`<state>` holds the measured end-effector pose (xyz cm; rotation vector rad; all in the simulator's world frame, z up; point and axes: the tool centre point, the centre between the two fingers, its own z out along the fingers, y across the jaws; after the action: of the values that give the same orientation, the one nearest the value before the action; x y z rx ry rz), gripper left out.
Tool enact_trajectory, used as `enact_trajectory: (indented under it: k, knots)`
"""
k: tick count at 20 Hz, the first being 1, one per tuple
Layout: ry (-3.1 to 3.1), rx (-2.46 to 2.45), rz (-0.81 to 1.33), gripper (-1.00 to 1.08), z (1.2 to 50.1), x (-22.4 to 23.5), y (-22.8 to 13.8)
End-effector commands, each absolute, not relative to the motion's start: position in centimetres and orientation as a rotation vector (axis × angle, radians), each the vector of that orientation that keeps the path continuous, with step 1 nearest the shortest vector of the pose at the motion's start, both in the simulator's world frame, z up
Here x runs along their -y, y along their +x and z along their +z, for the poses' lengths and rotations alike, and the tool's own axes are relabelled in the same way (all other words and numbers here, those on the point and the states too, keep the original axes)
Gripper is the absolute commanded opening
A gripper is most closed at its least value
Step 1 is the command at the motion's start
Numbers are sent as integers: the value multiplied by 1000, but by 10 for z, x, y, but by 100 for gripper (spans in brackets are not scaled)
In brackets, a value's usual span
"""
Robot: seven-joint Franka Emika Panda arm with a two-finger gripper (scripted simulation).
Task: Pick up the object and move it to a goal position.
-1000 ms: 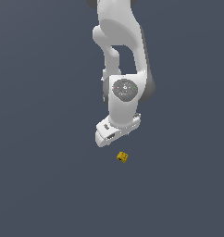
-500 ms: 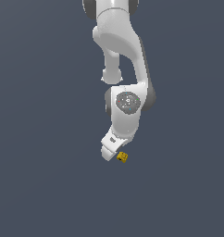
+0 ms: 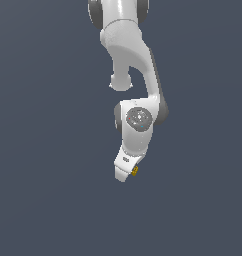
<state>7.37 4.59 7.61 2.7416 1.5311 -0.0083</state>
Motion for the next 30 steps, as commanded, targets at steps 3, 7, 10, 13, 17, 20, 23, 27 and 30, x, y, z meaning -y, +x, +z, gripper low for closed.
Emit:
enact_trajectory:
  k: [3, 7, 10, 13, 17, 20, 23, 27, 30]
  knots:
    - [2713, -1583, -1, 100, 73, -47, 77]
    - [2712, -1586, -1, 100, 72, -47, 77]
    - [2712, -1586, -1, 100, 69, -47, 77]
    - [2711, -1587, -1, 100, 58, -47, 77]
    - [2709, -1591, -1, 100, 36, -48, 76]
    - [2708, -1592, 0, 100, 25, -48, 76]
    - [2708, -1592, 0, 100, 21, -48, 77]
    - [2708, -1592, 0, -100, 22, -48, 77]
    - [2708, -1592, 0, -100, 22, -48, 77]
